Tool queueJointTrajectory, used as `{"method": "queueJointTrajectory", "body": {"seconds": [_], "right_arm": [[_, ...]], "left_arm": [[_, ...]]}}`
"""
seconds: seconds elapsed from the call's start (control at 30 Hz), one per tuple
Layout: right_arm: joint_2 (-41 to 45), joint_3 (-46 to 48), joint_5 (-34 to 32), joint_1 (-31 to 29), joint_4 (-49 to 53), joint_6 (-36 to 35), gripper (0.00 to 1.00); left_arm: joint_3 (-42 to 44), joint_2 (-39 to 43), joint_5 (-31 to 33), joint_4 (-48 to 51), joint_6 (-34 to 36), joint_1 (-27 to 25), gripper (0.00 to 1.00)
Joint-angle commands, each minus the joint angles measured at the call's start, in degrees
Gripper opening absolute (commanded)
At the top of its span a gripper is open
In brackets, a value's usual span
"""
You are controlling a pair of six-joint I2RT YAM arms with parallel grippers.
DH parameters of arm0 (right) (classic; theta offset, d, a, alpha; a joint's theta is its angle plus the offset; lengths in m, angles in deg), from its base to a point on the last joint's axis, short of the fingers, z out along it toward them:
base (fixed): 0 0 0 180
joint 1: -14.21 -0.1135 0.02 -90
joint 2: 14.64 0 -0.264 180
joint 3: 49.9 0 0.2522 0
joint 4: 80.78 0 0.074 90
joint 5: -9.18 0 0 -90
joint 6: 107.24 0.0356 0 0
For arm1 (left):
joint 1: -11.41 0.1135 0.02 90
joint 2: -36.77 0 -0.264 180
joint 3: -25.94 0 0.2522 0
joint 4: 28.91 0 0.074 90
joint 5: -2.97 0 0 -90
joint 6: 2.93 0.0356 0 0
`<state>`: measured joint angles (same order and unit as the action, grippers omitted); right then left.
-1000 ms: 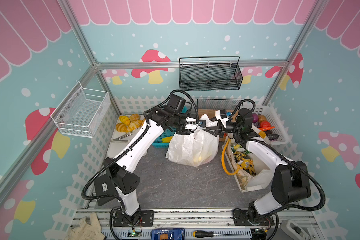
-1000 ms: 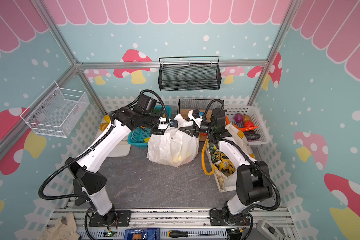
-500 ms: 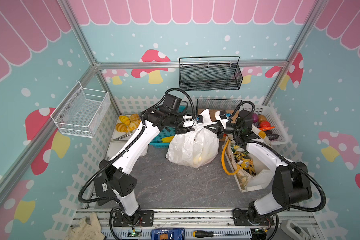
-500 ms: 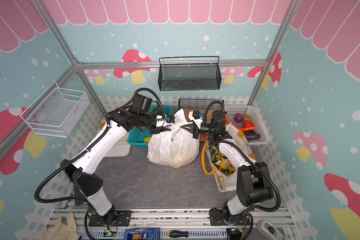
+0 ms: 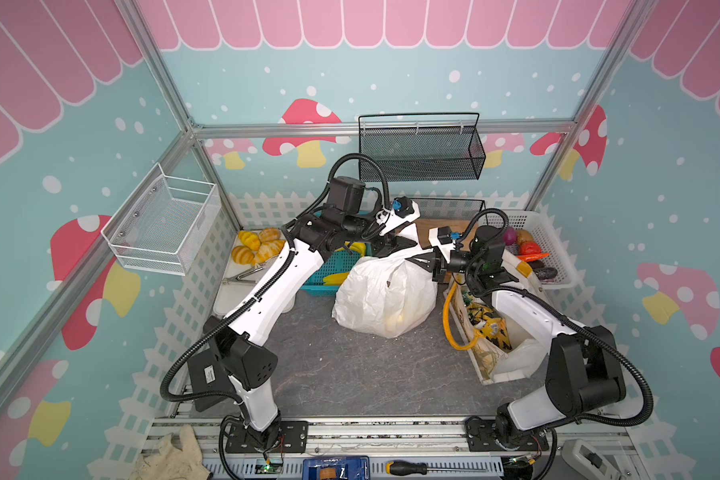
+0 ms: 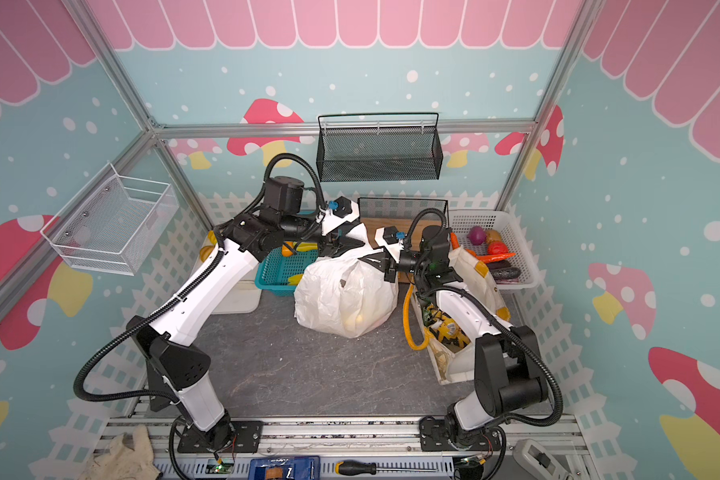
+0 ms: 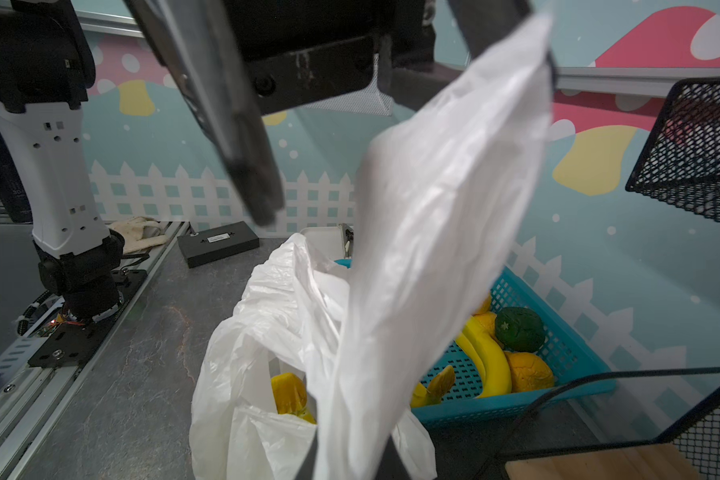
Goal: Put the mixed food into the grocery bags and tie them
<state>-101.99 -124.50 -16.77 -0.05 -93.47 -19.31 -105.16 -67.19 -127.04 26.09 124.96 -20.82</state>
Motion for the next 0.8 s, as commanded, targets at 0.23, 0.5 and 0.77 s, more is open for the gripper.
{"method": "queueJointTrajectory", "body": {"seconds": [0.23,0.5,0.77], "right_arm": [[0.9,1.4,-8.0,0.4,-2.1,8.6,0.13],[-0.5,1.8,-7.1,0.3,-4.4,11.6,0.16],[-1.3,1.5,-13.0,0.3,-7.5,23.2,0.03]], "left_arm": [[11.1,8.0,0.6,-8.5,-1.5,1.0,0.0],[18.9,11.9,0.0,-16.9,-4.3,1.2,0.0],[30.6,15.6,2.1,-20.2,-0.5,-1.1,0.04]]}}
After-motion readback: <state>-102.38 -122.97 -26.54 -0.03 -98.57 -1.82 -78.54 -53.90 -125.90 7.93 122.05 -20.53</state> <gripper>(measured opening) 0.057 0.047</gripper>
